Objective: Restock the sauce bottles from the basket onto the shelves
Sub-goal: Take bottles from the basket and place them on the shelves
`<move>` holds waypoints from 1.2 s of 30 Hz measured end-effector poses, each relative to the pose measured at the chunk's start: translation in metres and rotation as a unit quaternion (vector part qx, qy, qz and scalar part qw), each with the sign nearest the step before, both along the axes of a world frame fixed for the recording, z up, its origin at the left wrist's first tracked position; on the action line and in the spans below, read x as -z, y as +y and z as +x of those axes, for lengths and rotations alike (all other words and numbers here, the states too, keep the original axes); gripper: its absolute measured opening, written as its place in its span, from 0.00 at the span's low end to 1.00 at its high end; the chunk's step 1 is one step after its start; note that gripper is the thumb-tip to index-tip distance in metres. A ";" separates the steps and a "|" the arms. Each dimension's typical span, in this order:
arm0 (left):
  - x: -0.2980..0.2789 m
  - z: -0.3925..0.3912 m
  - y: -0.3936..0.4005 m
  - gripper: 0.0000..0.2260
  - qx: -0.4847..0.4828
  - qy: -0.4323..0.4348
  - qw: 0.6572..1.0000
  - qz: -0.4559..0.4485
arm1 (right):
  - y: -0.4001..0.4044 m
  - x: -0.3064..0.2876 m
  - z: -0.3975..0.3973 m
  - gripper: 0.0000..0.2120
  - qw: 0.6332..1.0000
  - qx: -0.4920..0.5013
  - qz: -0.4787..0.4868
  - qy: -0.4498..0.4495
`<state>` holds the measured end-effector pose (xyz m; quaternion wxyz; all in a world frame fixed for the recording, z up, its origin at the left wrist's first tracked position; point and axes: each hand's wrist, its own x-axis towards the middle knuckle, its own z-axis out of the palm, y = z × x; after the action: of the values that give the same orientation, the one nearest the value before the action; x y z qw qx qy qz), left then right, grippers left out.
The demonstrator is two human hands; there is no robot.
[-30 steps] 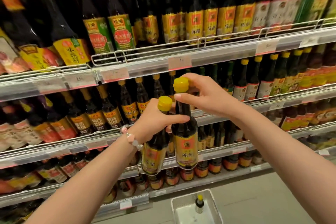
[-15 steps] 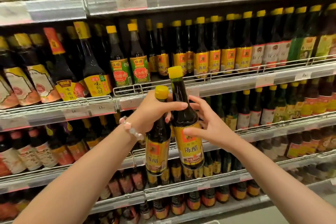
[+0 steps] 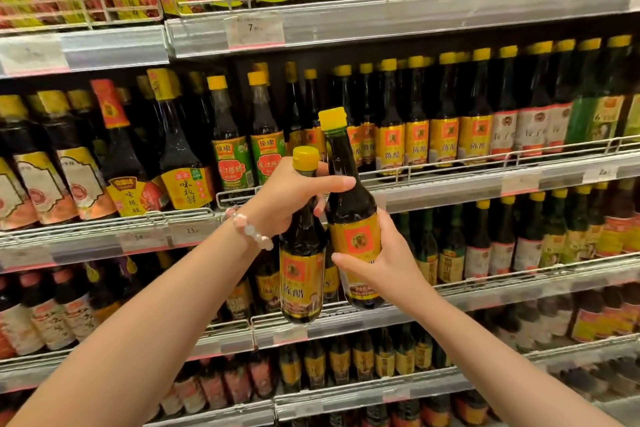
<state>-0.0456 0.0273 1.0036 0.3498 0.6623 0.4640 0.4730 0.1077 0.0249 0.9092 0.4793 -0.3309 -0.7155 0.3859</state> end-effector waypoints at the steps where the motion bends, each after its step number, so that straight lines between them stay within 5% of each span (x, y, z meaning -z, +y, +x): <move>1: -0.002 0.001 0.003 0.05 -0.003 -0.002 1.000 -0.001 | 0.005 -0.001 0.002 0.31 1.000 -0.002 -0.001 0.003; 6: -0.016 0.012 0.020 0.06 -0.023 -0.021 0.999 -0.004 | 0.040 -0.017 0.011 0.27 1.000 -0.018 0.016 0.005; 10: -0.036 0.013 0.037 0.17 -0.058 -0.034 0.998 -0.002 | 0.072 -0.035 0.021 0.25 0.999 -0.021 0.025 0.031; 18: -0.068 0.006 0.062 0.03 -0.058 -0.136 0.989 0.010 | 0.124 -0.067 0.035 0.26 0.997 -0.014 0.026 0.068; 32: -0.109 -0.019 0.094 0.07 -0.068 -0.118 0.980 0.142 | 0.180 -0.098 0.017 0.41 0.997 -0.035 0.006 0.064; 36: -0.106 -0.027 0.107 0.09 -0.084 -0.125 0.972 0.183 | 0.192 -0.100 0.010 0.35 0.995 -0.060 0.019 0.072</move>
<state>-0.0727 0.1346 1.1096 0.2374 0.6092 0.3759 0.6566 0.1178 0.2168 1.0094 0.5113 -0.2499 -0.7050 0.4231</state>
